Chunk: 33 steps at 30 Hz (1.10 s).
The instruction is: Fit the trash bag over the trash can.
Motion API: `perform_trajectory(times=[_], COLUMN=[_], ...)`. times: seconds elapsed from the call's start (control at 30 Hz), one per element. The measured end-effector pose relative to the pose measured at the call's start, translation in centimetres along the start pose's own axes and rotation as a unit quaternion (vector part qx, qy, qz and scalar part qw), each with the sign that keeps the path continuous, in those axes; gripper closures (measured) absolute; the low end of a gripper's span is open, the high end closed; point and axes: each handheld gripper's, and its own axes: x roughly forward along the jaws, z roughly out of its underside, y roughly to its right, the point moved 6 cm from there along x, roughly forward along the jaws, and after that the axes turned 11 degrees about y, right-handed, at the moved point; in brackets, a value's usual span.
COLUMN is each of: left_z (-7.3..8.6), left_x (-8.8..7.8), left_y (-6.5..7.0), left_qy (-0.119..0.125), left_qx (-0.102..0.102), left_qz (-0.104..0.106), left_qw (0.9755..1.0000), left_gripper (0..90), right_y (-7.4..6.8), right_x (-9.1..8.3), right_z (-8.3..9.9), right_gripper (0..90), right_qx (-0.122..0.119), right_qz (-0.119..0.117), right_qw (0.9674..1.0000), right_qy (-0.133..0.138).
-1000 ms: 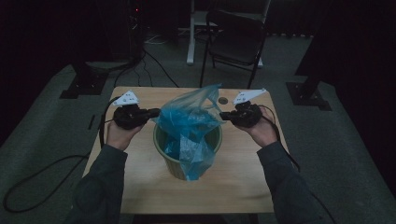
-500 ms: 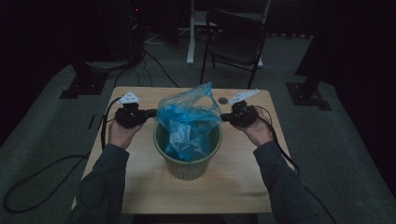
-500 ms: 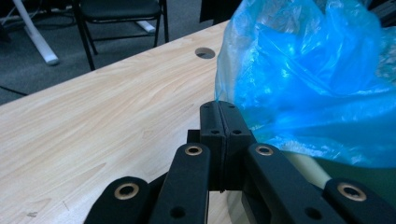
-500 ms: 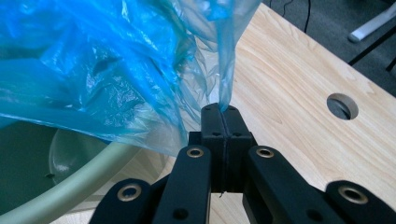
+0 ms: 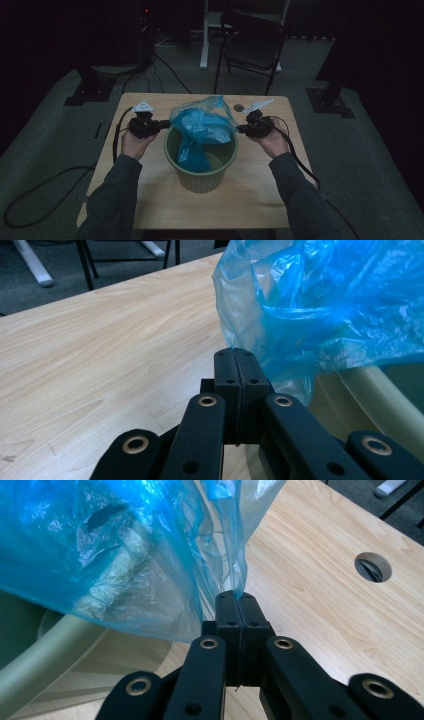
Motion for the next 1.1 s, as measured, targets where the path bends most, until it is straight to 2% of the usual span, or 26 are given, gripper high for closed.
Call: perform_trajectory(times=[0.3, 0.5, 0.6, 0.7, 0.87, 0.93, 0.97, 1.1], left_z=[0.2, -0.2, -0.7, -1.1, -2.1, -2.1, -2.8, -3.7], left_x=[0.7, -0.3, -1.7, -2.3, -3.8, -3.8, -4.4, -4.9], left_y=[0.1, 0.0, 0.1, 0.2, 0.8, 0.8, 1.5, 2.2], left_qy=[-0.006, 0.010, 0.022, 0.030, 0.056, 0.056, 0.068, 0.080], left_qx=[-0.010, -0.023, -0.018, -0.015, -0.012, -0.012, -0.002, 0.011], left_qz=[-0.001, -0.006, -0.009, -0.013, -0.010, -0.010, -0.008, -0.004], left_qw=[0.9999, 0.9997, 0.9996, 0.9994, 0.9983, 0.9983, 0.9977, 0.9967], left_gripper=[89.3, 74.2, 66.5, 64.4, 61.3, 60.7, 60.0, 58.8], right_y=[0.3, 0.0, -0.1, -0.2, -0.5, -0.5, -0.6, -0.5], right_x=[0.2, -0.1, -0.5, -0.6, -0.8, -0.8, -0.9, -1.0], right_z=[0.1, 0.2, 0.1, -0.1, -0.4, -0.5, -0.6, -0.7], right_gripper=[90.0, 90.0, 90.0, 90.0, 90.0, 90.0, 90.0, 90.0], right_qx=[0.014, 0.007, 0.006, 0.006, -0.001, -0.001, 0.000, -0.003], right_qz=[0.012, 0.008, 0.002, 0.003, 0.001, 0.001, 0.001, 0.002], right_qw=[0.9998, 0.9999, 1.0000, 1.0000, 1.0000, 1.0000, 0.9999, 0.9999], right_qy=[-0.007, -0.003, 0.003, 0.006, 0.009, 0.009, 0.010, 0.013])
